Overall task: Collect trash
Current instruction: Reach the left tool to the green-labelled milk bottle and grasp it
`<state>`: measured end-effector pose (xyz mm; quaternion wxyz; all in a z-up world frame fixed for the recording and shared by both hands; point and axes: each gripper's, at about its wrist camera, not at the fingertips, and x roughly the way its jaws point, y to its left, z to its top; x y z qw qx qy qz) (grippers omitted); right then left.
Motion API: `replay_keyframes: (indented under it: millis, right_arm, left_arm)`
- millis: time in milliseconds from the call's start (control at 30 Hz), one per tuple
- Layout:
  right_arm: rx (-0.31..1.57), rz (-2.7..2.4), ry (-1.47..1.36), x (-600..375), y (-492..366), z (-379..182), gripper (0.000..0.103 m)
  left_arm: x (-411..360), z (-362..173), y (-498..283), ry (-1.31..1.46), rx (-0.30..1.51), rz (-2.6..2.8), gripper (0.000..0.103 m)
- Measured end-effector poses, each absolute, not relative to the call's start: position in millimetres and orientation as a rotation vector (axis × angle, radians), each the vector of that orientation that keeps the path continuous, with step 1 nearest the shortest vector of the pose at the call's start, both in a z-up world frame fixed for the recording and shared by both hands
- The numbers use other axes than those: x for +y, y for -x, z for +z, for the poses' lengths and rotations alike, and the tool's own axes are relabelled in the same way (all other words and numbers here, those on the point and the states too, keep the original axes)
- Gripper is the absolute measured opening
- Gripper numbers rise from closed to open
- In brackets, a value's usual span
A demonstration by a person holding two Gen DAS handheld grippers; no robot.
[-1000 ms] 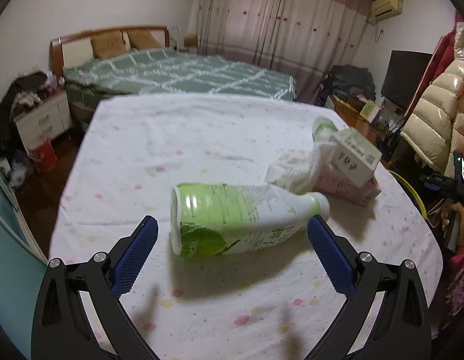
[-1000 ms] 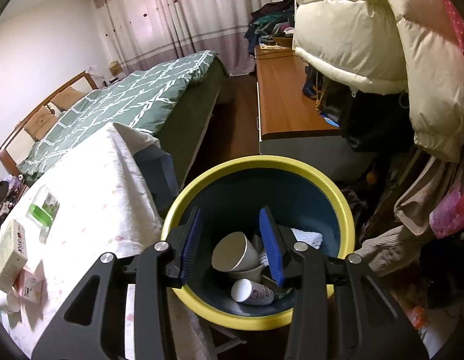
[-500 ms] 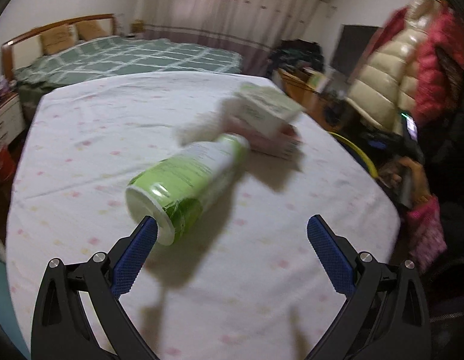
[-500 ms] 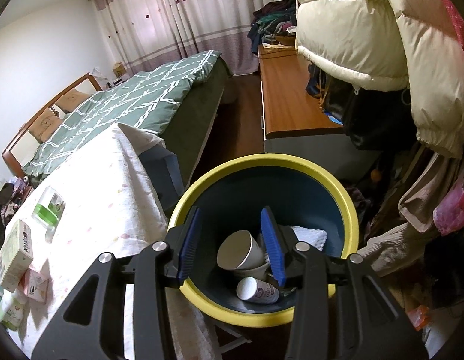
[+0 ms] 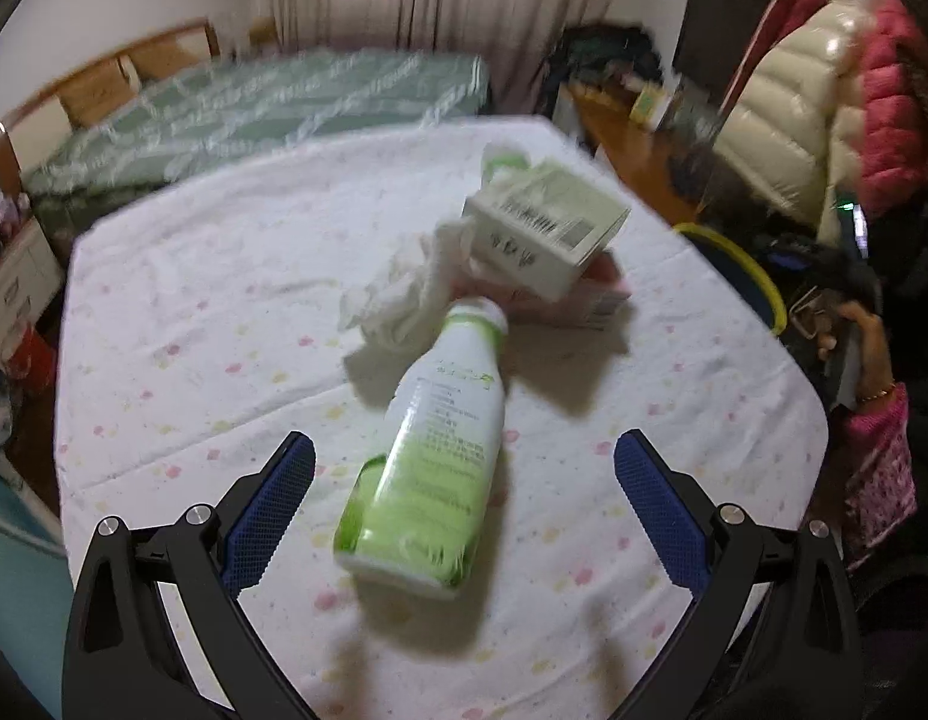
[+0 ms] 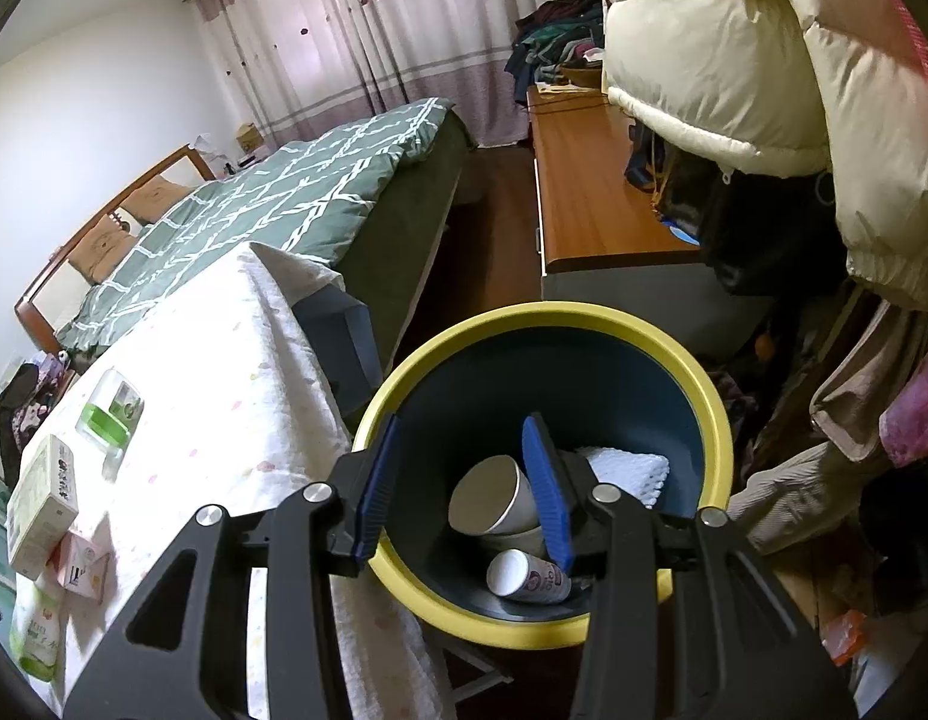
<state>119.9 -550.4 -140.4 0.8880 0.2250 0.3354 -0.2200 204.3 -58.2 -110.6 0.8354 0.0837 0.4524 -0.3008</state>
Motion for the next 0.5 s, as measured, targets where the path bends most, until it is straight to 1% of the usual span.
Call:
replay_keyframes:
  millis: [67,200,300,467,500]
  right_arm:
    - [0.697,-0.453,-0.468,-551,-121,-140,0.044]
    - [0.695,-0.447,-0.469,-553,-122,-140,0.044]
    - [0.694,-0.443,-0.472,-555,-122,-141,0.044]
    - [0.702,-0.44,-0.484,-557,-121,-146,0.044]
    - [0.703,-0.441,-0.485,-558,-121,-147,0.044]
  left_arm:
    - [-66,-115,-216,-0.202,1.013,-0.634,0.098]
    - [-85,-125,-234,-0.277,1.111,-0.645,0.098]
    - [-98,-133,-239,-0.342,1.151,-0.628,0.098]
    - [-115,-144,-243,-0.437,1.207,-0.617,0.09]
    - [-118,-147,-244,-0.453,1.218,-0.609,0.085]
